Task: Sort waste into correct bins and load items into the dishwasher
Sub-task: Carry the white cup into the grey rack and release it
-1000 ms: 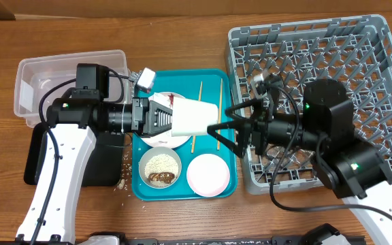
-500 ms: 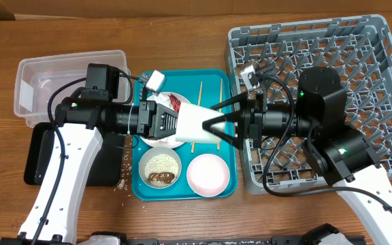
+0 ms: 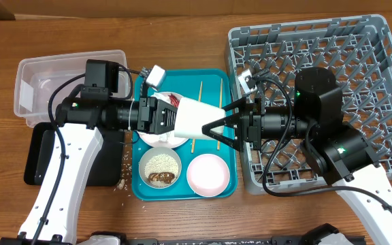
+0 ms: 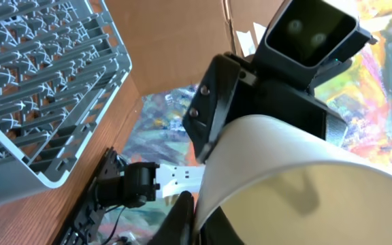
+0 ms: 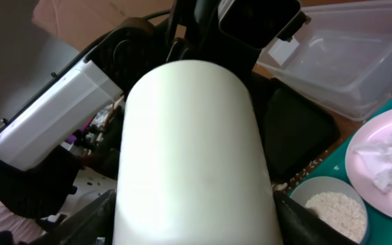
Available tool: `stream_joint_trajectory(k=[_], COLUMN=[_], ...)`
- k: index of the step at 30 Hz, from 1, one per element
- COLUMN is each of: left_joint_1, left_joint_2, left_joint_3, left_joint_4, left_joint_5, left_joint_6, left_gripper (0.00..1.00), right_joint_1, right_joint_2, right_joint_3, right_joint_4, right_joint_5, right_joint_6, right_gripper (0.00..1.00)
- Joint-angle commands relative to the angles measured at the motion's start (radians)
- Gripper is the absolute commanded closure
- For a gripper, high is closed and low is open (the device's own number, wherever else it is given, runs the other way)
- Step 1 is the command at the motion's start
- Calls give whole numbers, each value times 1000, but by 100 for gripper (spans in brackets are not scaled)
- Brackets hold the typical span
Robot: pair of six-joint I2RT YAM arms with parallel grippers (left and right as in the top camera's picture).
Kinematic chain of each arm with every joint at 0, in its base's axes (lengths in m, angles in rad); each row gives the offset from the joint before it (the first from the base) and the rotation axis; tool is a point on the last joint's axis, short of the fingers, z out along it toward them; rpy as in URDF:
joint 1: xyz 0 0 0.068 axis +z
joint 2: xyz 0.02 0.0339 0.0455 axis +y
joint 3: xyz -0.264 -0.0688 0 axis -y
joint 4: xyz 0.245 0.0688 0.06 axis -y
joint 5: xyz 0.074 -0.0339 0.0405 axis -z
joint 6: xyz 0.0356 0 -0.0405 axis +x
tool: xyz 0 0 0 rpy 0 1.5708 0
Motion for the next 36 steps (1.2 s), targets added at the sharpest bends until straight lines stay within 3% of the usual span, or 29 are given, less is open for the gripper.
stream_joint_trajectory(k=[1, 2, 3, 9, 17, 26, 33, 36], left_joint_1=[-3, -3, -3, 6, 43, 28, 28, 28], left_joint_2=[-2, -2, -2, -2, -2, -2, -2, -2], left_joint_3=[14, 14, 14, 14, 14, 14, 14, 14], left_joint_4=[8, 8, 8, -14, -47, -92, -152, -169], left_joint_5=[-23, -26, -40, -235, -428, -537, -604, -606], left_joint_6=[-22, -22, -22, -22, -44, -39, -36, -18], left_gripper=[57, 22, 0, 0, 0, 0, 0, 0], right_joint_1=[8, 8, 8, -51, -137, -137, -137, -137], right_joint_2=[-7, -8, -14, -122, -228, -19, 180, 240], right_joint_3=[26, 26, 26, 27, 132, 136, 135, 127], right_joint_4=[2, 2, 0, -117, -663, -1015, -1067, -1054], right_joint_5=[-43, -43, -42, 216, 947, 1075, 1085, 1103], right_joint_6=[-8, -27, -48, -105, -65, 9, 8, 9], right_gripper=[38, 40, 42, 41, 40, 36, 36, 42])
